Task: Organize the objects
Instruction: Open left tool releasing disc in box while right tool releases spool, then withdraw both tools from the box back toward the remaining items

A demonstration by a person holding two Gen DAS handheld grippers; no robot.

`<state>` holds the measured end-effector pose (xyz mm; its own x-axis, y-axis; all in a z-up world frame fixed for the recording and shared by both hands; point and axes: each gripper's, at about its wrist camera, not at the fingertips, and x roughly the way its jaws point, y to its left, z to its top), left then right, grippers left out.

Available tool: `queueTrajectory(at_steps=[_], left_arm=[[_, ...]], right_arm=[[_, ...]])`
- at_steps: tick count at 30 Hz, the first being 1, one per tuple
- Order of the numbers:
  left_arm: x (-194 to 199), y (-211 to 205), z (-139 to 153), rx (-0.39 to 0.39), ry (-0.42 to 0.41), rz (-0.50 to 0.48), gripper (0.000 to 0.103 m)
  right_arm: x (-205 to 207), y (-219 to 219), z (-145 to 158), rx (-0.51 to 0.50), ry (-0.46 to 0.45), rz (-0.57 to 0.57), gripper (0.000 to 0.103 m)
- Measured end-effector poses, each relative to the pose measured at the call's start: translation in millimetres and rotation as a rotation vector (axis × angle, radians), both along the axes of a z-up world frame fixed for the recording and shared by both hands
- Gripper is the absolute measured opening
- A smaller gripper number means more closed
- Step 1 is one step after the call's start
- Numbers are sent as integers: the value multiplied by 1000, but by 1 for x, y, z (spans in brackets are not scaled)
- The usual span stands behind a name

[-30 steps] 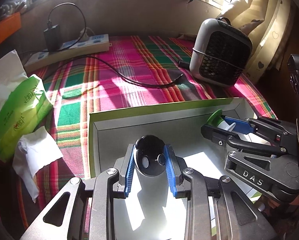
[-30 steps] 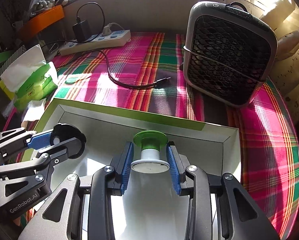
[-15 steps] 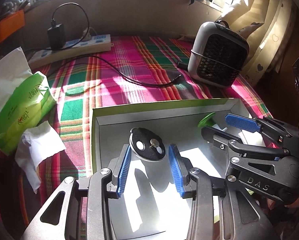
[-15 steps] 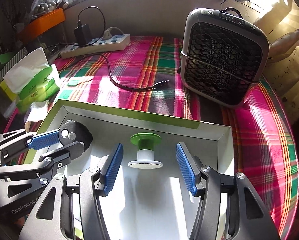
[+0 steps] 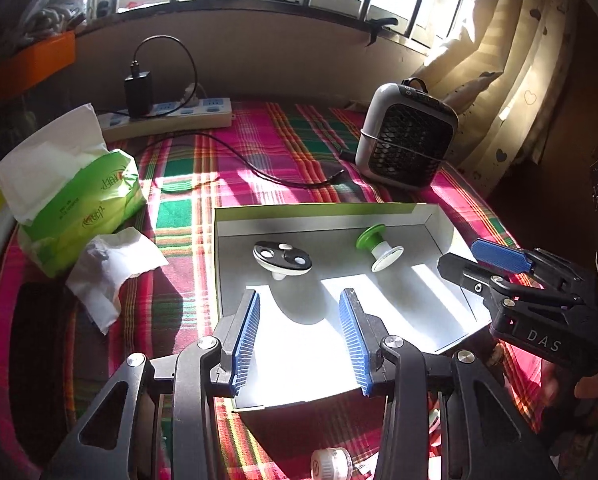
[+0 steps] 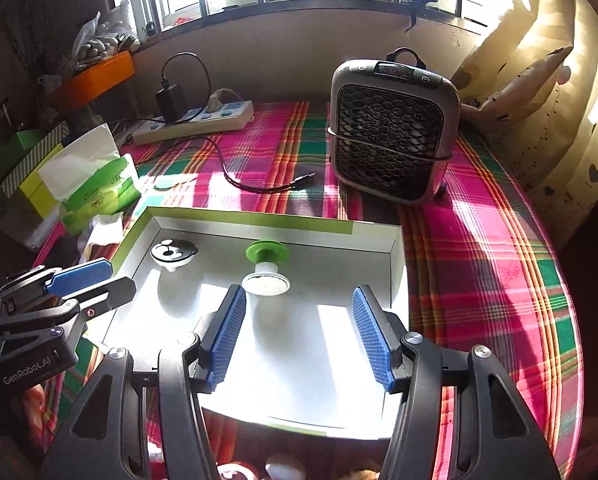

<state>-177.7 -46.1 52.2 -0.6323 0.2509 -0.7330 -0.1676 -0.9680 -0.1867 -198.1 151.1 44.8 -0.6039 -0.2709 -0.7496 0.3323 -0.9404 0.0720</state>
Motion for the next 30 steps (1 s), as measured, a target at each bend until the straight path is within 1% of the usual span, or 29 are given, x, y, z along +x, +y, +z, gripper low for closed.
queueTrajectory(at_steps=[3, 7, 10, 12, 17, 23, 30], left_arm=[[14, -5, 4, -1, 20, 5, 39], [35, -10, 5, 22, 35, 3, 39], [49, -13, 2, 27, 31, 6, 39], [59, -16, -1, 49, 27, 0, 39], [80, -18, -9, 71, 14, -12, 39], [90, -16, -16, 73, -5, -27, 39], [95, -13, -28, 80, -33, -33, 40]], right_arm=[[15, 8, 4, -7, 16, -6, 56], [34, 20, 7, -28, 27, -17, 56], [48, 29, 6, -42, 32, -26, 56], [57, 33, 5, -40, 37, -25, 57], [81, 42, -4, -37, 43, -21, 57], [103, 46, -18, -30, 45, -19, 57], [111, 59, -27, -30, 29, -53, 57]])
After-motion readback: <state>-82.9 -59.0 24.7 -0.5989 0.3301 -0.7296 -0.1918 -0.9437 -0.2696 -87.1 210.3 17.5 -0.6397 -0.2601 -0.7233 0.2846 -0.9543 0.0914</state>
